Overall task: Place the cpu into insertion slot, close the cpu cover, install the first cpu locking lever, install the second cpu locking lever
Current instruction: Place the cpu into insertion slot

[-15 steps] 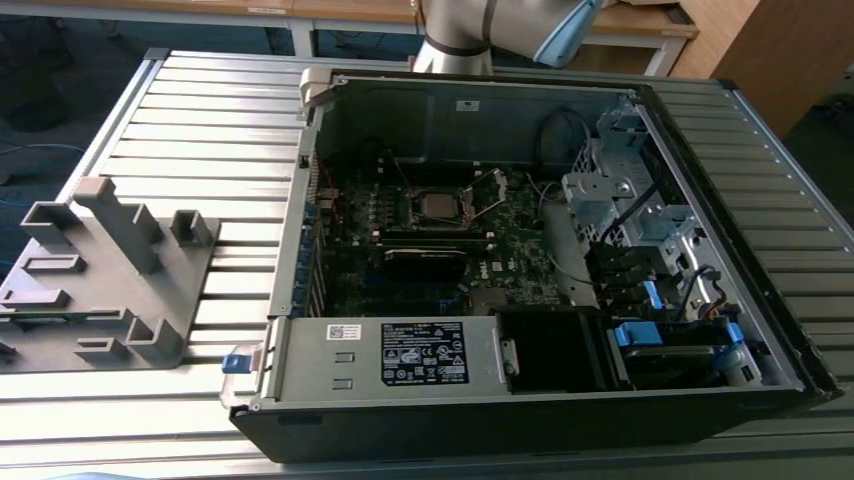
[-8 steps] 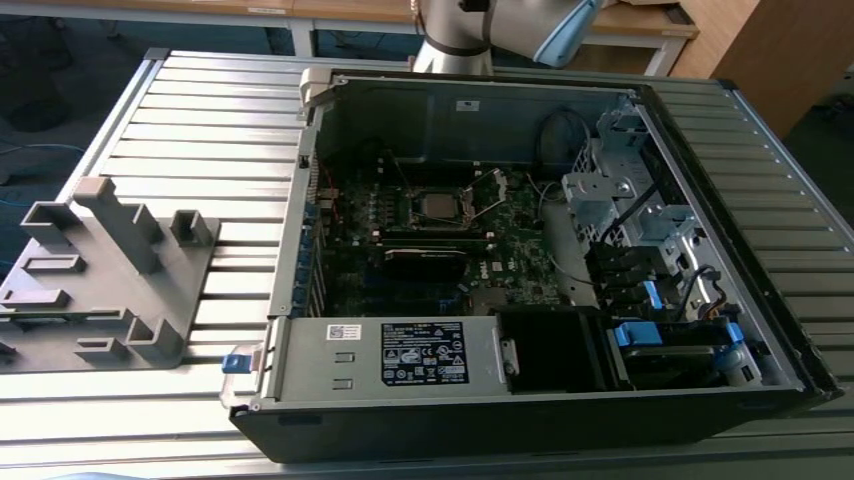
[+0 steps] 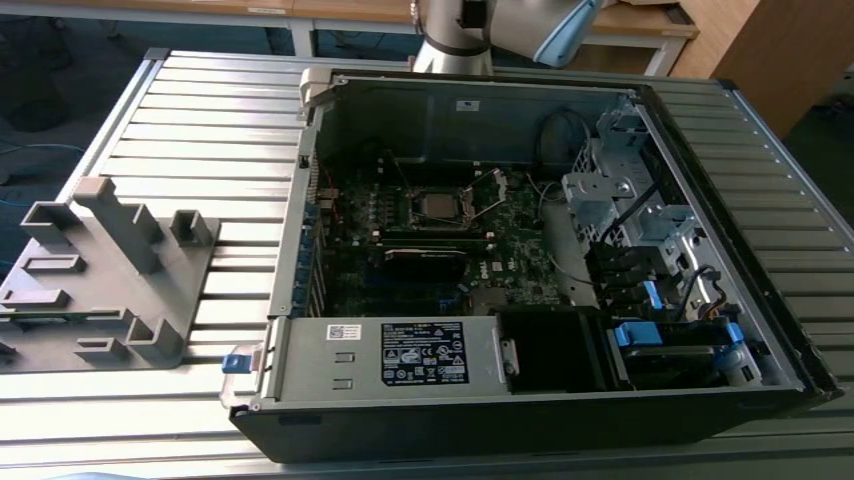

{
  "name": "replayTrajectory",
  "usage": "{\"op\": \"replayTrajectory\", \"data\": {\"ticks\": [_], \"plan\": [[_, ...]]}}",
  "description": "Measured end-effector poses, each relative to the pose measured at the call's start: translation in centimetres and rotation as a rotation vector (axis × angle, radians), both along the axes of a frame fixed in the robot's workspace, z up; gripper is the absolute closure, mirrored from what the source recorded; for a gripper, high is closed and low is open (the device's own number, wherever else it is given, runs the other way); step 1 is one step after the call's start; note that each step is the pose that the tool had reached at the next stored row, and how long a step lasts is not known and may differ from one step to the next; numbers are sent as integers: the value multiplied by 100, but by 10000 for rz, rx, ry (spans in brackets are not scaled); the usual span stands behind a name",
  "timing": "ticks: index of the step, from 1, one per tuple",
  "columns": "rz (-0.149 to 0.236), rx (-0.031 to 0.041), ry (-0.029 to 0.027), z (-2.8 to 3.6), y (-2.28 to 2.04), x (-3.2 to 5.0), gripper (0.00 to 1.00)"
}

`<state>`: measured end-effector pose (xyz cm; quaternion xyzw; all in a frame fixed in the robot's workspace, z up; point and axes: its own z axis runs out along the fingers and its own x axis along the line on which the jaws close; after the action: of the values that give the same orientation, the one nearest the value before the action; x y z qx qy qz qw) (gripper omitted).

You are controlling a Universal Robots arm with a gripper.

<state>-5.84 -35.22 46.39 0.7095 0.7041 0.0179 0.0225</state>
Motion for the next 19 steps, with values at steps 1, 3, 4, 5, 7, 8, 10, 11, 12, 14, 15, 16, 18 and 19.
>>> {"op": "replayTrajectory", "data": {"ticks": [1, 3, 4, 5, 7, 8, 10, 11, 12, 14, 15, 16, 18, 19], "plan": [[0, 1, 0, -19, 0, 0, 89], [0, 0, 1, -55, 0, 0, 89], [0, 0, 2, -73, 0, 0, 89], [0, -1, 3, -91, 0, 0, 89], [0, 0, 3, -127, 0, 0, 89], [0, -1, 4, -147, 0, 0, 89], [0, -2, 6, -182, 0, 0, 89], [0, -1, 6, -200, 0, 0, 89], [0, -1, 6, -218, 0, 0, 89], [0, -1, 7, -256, 0, 0, 89], [0, 0, 8, -273, 0, 0, 89], [0, 0, 8, -301, 0, 0, 89], [0, -1, 10, -338, 0, 0, 89], [0, 0, 10, -356, 0, 0, 89]]}}
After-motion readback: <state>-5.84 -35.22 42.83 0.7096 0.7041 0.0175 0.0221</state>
